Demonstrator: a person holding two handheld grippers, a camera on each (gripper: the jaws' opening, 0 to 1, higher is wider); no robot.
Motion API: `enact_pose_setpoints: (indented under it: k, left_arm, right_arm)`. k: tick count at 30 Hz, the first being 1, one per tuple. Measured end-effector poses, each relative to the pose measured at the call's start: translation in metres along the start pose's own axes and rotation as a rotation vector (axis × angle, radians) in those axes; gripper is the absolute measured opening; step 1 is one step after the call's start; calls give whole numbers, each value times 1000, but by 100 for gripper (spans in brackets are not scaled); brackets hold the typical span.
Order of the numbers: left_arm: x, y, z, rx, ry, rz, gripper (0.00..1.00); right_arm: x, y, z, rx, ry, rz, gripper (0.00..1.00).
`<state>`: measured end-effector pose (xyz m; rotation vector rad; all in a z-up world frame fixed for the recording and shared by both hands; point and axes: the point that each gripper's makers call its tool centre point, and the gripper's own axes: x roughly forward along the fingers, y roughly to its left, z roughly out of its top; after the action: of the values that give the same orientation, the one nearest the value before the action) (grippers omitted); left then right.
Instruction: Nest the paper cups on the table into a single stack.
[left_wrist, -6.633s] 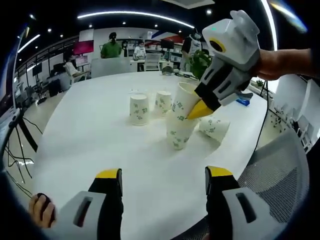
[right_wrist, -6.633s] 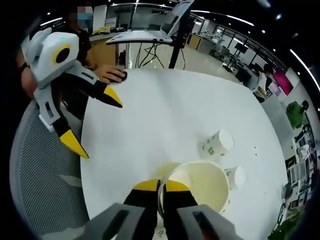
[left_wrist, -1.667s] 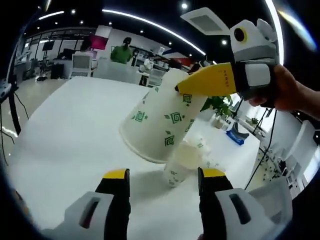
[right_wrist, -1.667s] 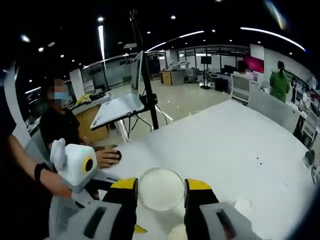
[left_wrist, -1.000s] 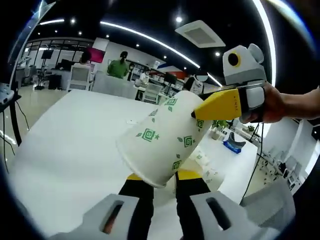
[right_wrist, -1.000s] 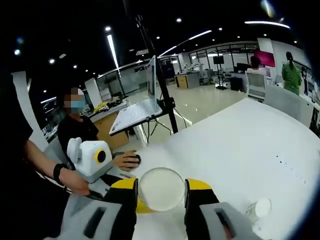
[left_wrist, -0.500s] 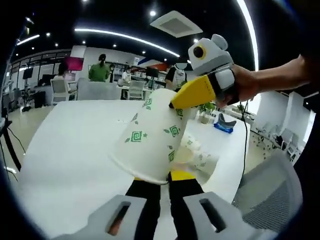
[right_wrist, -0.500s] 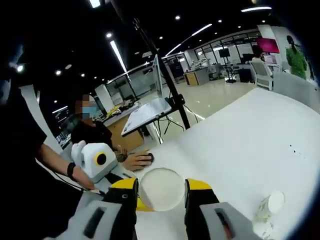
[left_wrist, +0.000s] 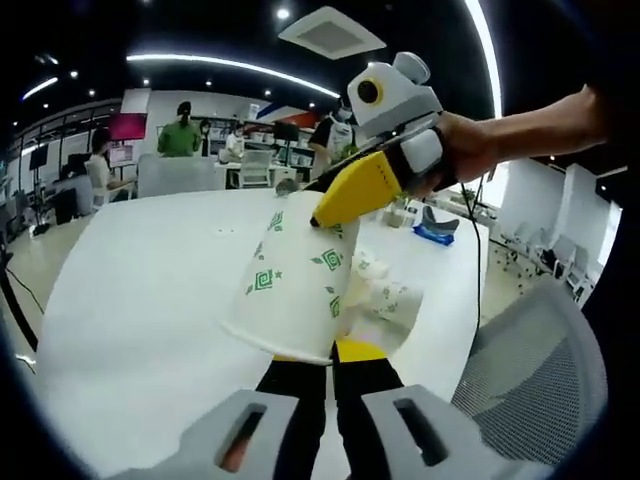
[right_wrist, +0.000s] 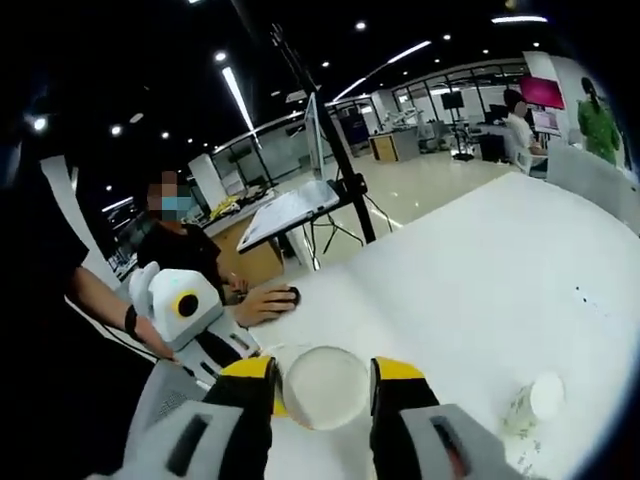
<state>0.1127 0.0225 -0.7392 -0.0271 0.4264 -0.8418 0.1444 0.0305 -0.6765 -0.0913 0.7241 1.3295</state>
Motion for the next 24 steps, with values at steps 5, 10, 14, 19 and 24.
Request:
enact_pose_setpoints:
  k: [5, 10, 14, 19, 24]
  left_arm:
    - [2, 6, -7, -12, 28, 19, 0]
    - [2, 6, -10, -12, 44, 24, 0]
    - [1, 2, -10, -5, 41, 20, 0]
    - [-1, -2, -7, -3, 32, 23, 0]
    - [-3, -2, -4, -21, 21, 32, 2]
  right_arm:
    - [0, 3, -5, -45, 22, -29, 38]
    - [1, 1, -10, -66, 38, -49, 40]
    - [1, -1, -10, -49, 25, -50, 40]
    - [3, 0, -11, -29, 17, -48, 41]
    - [4, 2, -11, 12, -5, -34, 41]
